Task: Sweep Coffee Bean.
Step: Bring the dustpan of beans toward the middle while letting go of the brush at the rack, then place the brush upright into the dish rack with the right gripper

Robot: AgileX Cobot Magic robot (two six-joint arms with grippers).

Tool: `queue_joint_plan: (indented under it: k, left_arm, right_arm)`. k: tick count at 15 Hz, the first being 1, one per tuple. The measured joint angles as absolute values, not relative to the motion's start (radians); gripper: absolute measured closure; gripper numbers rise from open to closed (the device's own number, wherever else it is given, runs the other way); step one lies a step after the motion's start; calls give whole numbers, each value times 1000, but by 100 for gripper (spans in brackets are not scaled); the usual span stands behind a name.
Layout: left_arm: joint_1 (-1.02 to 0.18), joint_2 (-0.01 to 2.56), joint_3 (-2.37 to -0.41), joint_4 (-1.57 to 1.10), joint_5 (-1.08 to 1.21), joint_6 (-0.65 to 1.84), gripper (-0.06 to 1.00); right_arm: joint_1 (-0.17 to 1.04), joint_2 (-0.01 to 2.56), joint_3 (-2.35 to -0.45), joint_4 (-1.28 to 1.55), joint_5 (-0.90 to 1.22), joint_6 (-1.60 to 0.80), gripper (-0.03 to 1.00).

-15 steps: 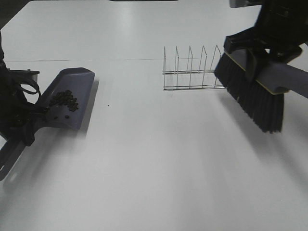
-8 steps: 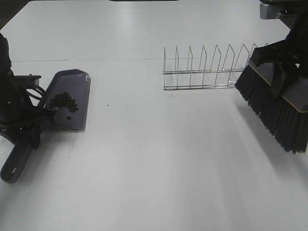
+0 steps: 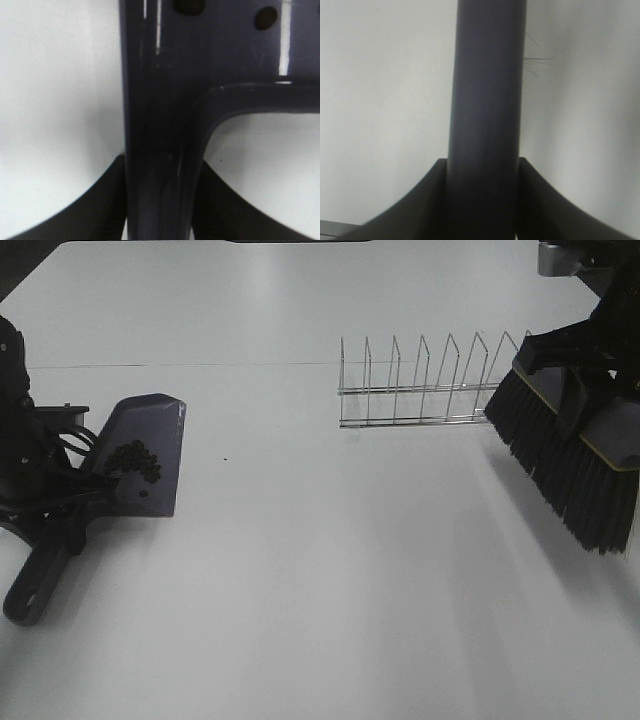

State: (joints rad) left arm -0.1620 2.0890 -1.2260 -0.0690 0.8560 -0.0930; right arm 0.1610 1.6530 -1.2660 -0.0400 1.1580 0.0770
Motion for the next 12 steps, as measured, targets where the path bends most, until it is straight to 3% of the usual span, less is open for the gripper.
queue_joint_plan:
  k: [1,3,4,5,12]
  left_arm:
    - [-162,2087,-1226,-74,852,-93,55]
    - [-162,2076,-1226,-84,841,-93,20]
    - [-162,2057,-1226,-84,842,-93,8]
    - [-162,2023,-1226,-79,841,-93,2]
    - [-162,1692,-1226,-41,832,-101,0]
  right_arm:
    - [161,1653,-1266,-39,1158,77,63]
    - [161,1653,-1266,-29,1158,77,63]
    - [161,1653,-1266,-19,1156,77,63]
    - [161,1653,-1266,-9,1145,77,63]
    - [161,1653,-1266,17,1111,104,63]
